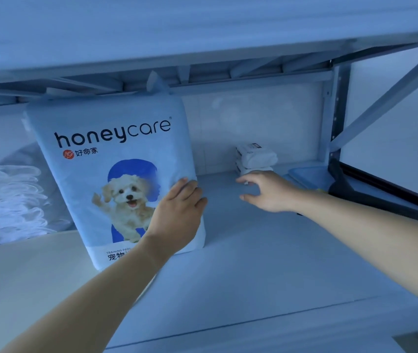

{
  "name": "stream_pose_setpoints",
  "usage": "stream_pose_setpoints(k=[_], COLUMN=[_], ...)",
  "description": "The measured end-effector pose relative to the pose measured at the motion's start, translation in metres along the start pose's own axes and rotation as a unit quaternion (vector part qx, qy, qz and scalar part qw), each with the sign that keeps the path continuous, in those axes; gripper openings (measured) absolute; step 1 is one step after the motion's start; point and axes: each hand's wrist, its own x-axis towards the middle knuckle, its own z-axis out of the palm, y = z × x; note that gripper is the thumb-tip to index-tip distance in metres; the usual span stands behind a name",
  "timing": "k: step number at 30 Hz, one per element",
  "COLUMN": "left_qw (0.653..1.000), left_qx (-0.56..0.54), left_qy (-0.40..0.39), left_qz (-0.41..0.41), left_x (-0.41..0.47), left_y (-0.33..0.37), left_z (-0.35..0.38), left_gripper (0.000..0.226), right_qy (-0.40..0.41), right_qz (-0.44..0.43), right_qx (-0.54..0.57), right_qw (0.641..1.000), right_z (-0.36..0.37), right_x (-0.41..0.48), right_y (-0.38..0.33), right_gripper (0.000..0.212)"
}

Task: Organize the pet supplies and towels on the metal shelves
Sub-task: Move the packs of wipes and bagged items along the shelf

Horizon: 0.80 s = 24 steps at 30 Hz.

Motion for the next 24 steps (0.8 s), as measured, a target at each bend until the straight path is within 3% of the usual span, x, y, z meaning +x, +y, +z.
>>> stream_pose_setpoints(k=[4,12,17,24], left_qw=[0.999,0.977,0.958,0.950], left_qx=[-0.010,-0.126,-0.167,-0.169], left_qy=[0.027,-0.003,-0.087,-0.115], left_qz=[-0.042,-0.171,-0.217,-0.234], left_x=[0.025,0.093,0.131,0.165], left_y=[0.015,0.042,0.048,0.040], left_z=[0.000,0.018,0.035,0.077], left_gripper=[0.025,0.040,0.047,0.043], right_qy=[0.001,-0.004,-0.022,-0.045], right_qz=[-0.024,-0.067,-0.060,-0.037], right_qx=[-0.010,-0.048,-0.060,-0.070], right_qw=[1.000,0.997,0.996,0.996], right_z=[-0.014,-0.032,-0.033,-0.026], right_x=[0.022,0.071,0.093,0.116], right_y=[0.012,0.052,0.084,0.107], right_gripper=[0.048,0.044,0.046,0.049])
